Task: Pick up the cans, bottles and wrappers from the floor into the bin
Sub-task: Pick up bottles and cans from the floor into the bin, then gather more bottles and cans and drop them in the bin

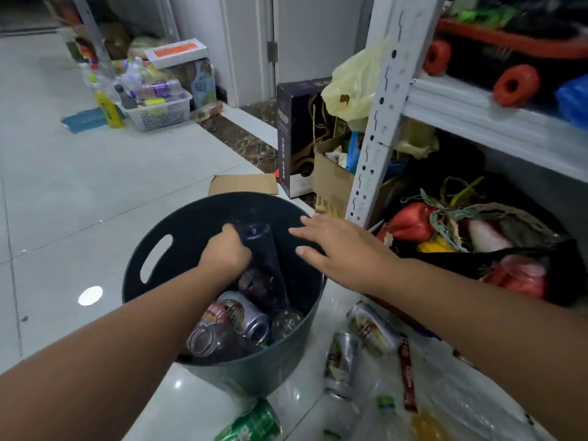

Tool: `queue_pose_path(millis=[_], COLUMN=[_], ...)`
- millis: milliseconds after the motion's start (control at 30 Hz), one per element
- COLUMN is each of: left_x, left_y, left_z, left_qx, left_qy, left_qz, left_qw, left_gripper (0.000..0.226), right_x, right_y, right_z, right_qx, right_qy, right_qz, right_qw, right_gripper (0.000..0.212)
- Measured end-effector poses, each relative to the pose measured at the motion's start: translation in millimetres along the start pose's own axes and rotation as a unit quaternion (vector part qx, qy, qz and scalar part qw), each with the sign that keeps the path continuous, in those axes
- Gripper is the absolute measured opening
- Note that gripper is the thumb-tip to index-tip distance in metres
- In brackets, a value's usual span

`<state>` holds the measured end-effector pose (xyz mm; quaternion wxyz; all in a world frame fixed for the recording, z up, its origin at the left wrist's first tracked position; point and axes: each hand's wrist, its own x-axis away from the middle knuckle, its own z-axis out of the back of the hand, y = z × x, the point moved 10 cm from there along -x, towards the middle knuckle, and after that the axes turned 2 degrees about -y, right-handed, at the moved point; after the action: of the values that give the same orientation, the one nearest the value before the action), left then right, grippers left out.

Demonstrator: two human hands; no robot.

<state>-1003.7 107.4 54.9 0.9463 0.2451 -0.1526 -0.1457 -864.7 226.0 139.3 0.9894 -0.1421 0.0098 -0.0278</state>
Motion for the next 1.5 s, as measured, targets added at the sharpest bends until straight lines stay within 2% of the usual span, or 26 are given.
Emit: queue_pose_path(millis=[67,133,200,300,367,500,667,800,967,1100,1200,1300,1367,1500], left_x=[10,28,45,78,106,161,217,248,282,313,331,336,338,338], left_y=[12,21,24,32,50,89,113,86,-6,-74,-96,-100,-101,-100], left_z=[17,22,13,0,-3,-14,-71,-120,-191,-233,-257,-269,-270,-266], left_qx=[0.003,-0.055,-0.112,-0.077,-0.071,-0.147,-0.261,-0.251,-0.287,-0.259,-0.230,-0.195,-0.209,-0.232], left_qy=[0.044,0.064,0.042,-0.006,-0.004,0.030,0.041,0.024,-0.102,-0.180,-0.224,-0.222,-0.206,-0.185], left_qz=[-0.049,-0.090,-0.090,-0.046,-0.049,-0.101,-0.176,-0.193,-0.107,-0.015,0.043,0.090,0.102,0.115], left_qw=[0.998,0.992,0.989,0.996,0.996,0.983,0.948,0.948,0.947,0.949,0.946,0.951,0.950,0.948], left_gripper=[0.046,0.057,0.063,0.061,0.060,0.061,0.064,0.065,0.074,0.093,0.106,0.112,0.110,0.093], right_x=[4,10,25,58,79,118,163,192,244,292,314,324,326,323], right_y=[-3,-4,-1,5,10,21,34,46,46,39,32,23,19,21], right_z=[-8,-13,-14,-21,-21,-15,-47,-105,-192,-252,-273,-280,-281,-281], right_qx=[0.029,0.053,0.044,0.041,0.039,0.005,0.012,0.055,0.117,0.186,0.211,0.220,0.226,0.239], right_qy=[-0.032,-0.046,-0.038,-0.063,-0.085,-0.089,-0.126,-0.163,-0.235,-0.303,-0.306,-0.286,-0.270,-0.251], right_qz=[0.021,0.038,0.034,0.033,0.041,0.048,0.065,0.073,0.142,0.238,0.289,0.329,0.350,0.351], right_qw=[0.999,0.997,0.998,0.997,0.995,0.995,0.990,0.982,0.954,0.904,0.882,0.873,0.868,0.870], right_gripper=[0.049,0.052,0.055,0.057,0.059,0.063,0.071,0.079,0.084,0.089,0.094,0.097,0.089,0.080])
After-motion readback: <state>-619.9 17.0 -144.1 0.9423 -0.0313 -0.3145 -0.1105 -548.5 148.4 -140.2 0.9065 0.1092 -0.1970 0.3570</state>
